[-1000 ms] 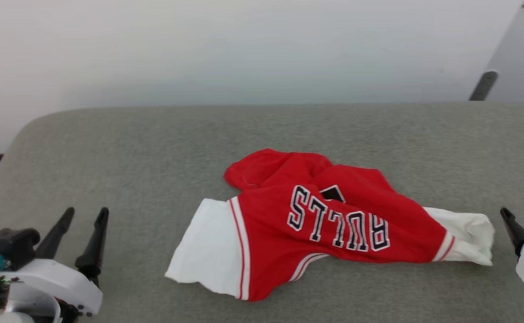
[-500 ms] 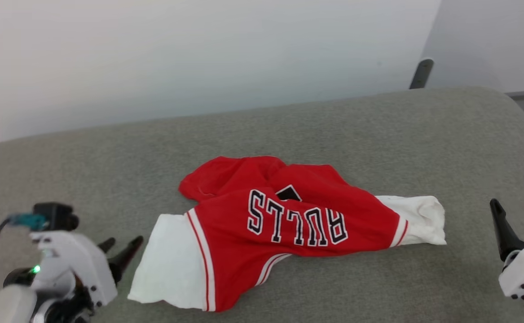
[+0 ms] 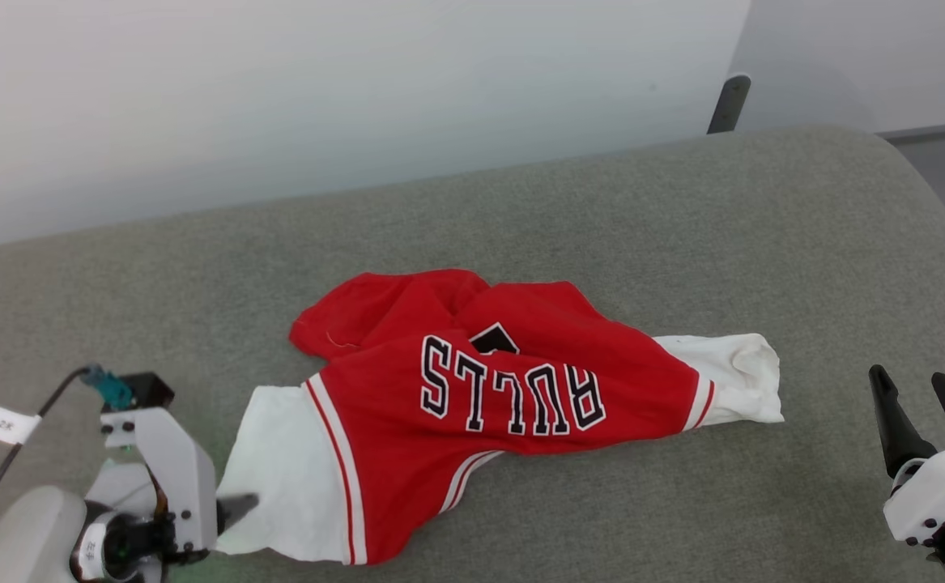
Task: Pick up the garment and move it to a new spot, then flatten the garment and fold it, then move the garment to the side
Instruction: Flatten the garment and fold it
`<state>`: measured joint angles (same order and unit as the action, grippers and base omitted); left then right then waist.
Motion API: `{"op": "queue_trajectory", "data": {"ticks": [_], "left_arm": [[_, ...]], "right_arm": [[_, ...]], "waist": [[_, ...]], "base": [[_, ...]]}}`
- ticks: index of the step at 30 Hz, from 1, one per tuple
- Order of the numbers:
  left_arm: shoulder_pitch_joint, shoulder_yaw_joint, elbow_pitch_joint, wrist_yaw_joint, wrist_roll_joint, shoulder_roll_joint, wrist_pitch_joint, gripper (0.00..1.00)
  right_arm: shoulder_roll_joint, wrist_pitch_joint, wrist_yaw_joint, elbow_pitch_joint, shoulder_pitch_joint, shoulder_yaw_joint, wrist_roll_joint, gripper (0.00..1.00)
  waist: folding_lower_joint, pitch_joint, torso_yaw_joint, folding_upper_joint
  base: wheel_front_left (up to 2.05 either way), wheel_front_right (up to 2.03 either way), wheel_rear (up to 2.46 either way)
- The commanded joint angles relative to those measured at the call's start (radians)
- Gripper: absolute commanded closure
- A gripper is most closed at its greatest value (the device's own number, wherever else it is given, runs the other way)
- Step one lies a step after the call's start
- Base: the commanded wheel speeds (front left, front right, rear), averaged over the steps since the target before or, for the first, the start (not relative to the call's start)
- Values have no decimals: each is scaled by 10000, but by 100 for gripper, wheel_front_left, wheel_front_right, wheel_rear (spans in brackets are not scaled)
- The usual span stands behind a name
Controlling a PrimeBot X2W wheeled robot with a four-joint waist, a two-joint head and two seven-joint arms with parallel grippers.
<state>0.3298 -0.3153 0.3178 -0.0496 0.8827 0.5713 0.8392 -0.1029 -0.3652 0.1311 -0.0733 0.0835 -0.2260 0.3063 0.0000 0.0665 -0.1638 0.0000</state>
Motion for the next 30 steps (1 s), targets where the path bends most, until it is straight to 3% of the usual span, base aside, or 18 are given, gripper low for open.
{"op": "queue_trajectory", "data": {"ticks": [1,12,13,14,21,30], "left_arm": [[71,-44,160,-111,-38,31,127,0],[203,-205,1638,-345,256,-326,728,0],[199,-198,1741,-382,376,-409,864,59],[178,-224,1782,-384,443,-471,1000,100],[545,-250,1546,-276,565,-651,1063,100],[1066,-447,1277,-194,322,-917,792,100]], "right_arm": [[39,20,-8,-23,55,-56,51,0],[129,-277,-7,-171,167,-73,110,0],[112,-381,-7,-187,180,-49,103,0],[79,-491,-7,-198,196,-22,124,0],[-258,-1867,-7,328,662,124,246,0],[-678,-3275,-7,2455,2114,130,389,0]], "waist": [[0,88,-80,0],[0,407,-171,0],[0,421,-163,0],[0,431,-149,0],[0,670,68,0],[0,1157,632,0]], "base": [[0,0,0],[0,0,0],[0,0,0],[0,0,0],[0,0,0],[0,0,0]]}}
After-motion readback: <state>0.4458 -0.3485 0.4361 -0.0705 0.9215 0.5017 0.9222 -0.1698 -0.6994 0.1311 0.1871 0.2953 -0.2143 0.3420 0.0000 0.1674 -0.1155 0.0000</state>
